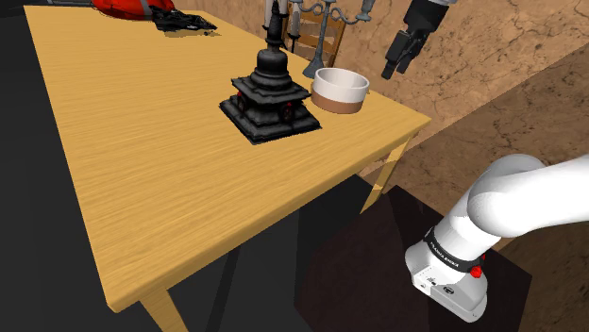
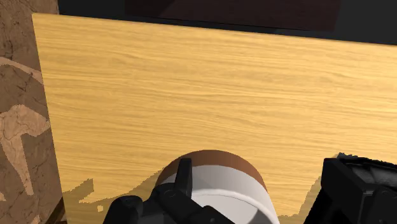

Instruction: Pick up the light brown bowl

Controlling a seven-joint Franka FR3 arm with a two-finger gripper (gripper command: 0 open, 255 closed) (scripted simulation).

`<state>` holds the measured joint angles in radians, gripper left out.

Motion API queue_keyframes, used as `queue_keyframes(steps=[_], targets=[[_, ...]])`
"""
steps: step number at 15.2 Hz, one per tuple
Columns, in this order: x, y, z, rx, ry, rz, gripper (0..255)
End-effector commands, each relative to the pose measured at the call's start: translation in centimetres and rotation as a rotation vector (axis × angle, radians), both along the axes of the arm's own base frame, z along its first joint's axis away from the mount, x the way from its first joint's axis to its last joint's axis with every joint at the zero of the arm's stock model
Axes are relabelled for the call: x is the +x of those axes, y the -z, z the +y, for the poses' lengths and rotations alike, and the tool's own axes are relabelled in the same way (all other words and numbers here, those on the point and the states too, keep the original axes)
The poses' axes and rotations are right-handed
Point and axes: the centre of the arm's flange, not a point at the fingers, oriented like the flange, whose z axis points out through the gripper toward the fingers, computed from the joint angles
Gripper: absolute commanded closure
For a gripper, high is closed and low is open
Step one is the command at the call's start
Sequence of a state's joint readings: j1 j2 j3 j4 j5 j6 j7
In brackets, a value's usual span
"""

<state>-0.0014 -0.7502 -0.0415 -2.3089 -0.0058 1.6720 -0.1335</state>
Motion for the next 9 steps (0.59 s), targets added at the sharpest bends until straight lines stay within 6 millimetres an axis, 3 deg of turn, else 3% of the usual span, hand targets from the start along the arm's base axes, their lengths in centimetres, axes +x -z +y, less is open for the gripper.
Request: queue_keyframes(steps=[1, 9], targets=[[0.0, 0.0, 0.0, 0.000, 0.000, 0.000, 0], [9.4, 2.8, 4.1, 0.002, 0.034, 0.008, 0]])
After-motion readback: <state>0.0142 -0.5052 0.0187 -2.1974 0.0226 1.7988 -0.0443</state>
